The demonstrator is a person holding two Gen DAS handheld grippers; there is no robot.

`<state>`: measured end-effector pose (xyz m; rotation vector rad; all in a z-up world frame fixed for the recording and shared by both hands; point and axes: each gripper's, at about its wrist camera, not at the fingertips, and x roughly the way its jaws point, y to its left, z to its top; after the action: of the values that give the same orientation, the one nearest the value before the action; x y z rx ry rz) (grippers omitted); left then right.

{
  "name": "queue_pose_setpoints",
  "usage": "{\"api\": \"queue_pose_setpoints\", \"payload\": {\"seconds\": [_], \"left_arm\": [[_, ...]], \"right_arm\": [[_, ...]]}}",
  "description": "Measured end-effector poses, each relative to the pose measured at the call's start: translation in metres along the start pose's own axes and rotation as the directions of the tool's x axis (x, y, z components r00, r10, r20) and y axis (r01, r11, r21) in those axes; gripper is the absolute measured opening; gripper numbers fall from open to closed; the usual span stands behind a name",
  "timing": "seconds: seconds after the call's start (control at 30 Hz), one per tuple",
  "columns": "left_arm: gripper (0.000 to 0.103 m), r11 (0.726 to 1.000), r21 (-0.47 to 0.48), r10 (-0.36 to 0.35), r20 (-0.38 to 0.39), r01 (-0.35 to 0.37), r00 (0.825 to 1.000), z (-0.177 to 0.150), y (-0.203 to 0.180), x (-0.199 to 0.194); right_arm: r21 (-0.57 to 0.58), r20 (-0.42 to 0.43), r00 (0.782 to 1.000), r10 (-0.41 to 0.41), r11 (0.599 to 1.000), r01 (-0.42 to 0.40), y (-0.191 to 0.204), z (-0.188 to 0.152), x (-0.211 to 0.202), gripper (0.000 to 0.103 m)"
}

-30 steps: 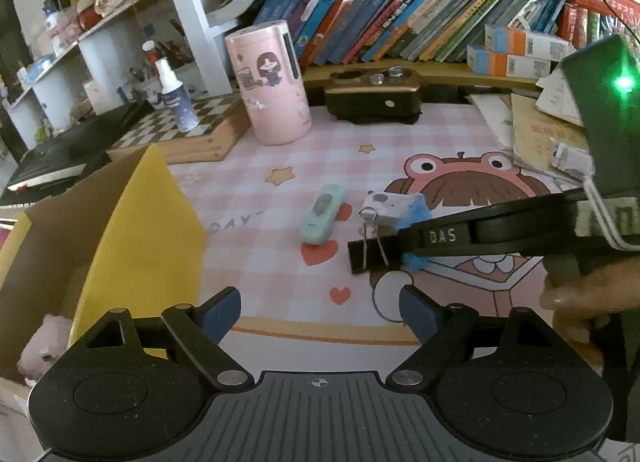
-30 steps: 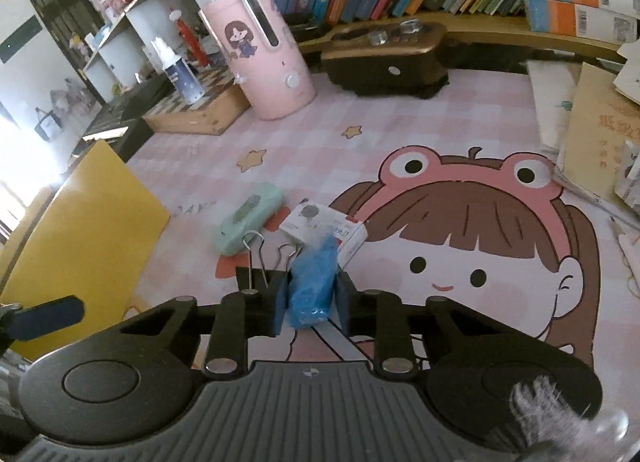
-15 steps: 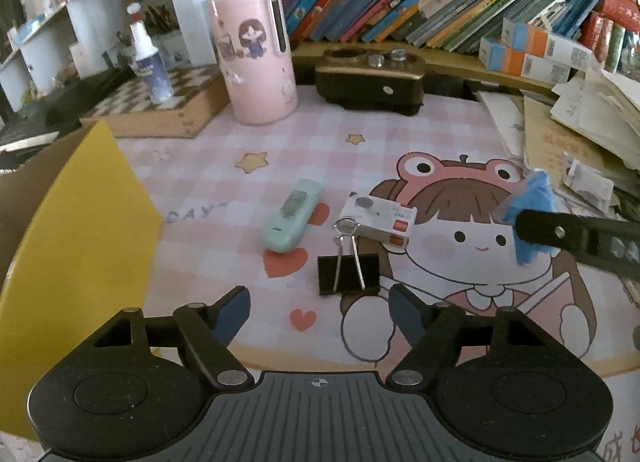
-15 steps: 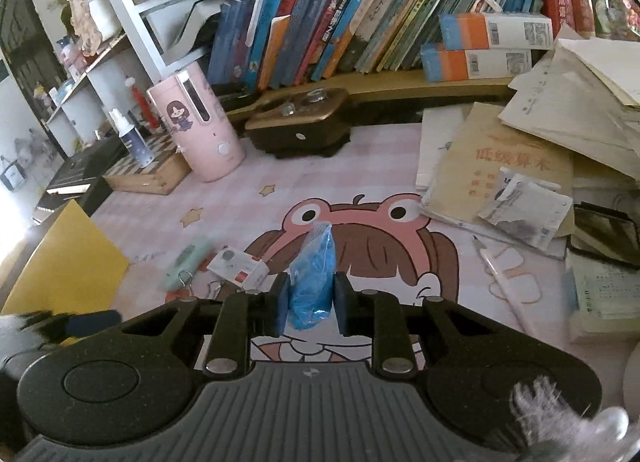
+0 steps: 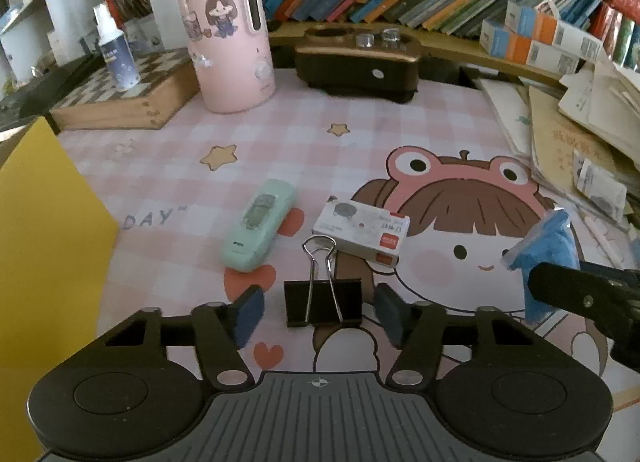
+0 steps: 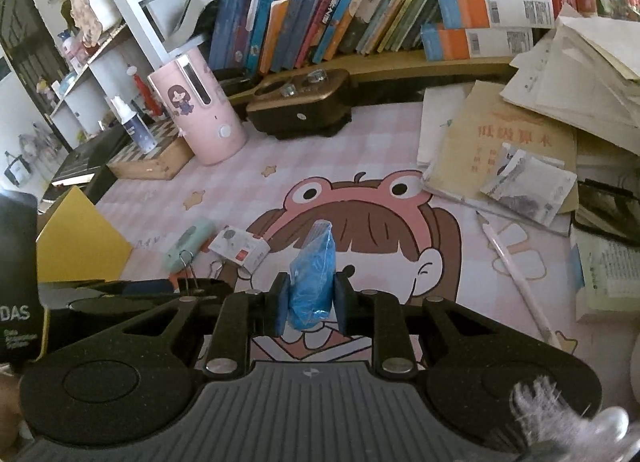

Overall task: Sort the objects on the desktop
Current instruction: 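Close the left gripper on the black binder clip while the right gripper lifts the blue bag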

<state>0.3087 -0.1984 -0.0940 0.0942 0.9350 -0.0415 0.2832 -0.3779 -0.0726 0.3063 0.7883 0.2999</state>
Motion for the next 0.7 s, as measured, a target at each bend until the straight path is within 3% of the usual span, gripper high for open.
{"api": "queue_pose_setpoints", "payload": {"seconds": [0.13, 0.7], "left_arm": [[0.039, 1.000, 0.003, -0.015, 0.011, 0.015, 1.000, 0.001, -0.001, 0.000], [0.038, 1.000, -0.004, -0.029, 0.028, 0.030, 0.999, -0.014, 0.013, -0.054]], "right_arm": [[0.000, -0.002, 1.000, -0.005, 1.000, 0.005, -0.001, -0.001, 0.000, 0.021], [-0.014, -0.016, 1.000, -0.007, 1.000, 0.007, 0.010, -0.011, -0.019, 0.021]]}}
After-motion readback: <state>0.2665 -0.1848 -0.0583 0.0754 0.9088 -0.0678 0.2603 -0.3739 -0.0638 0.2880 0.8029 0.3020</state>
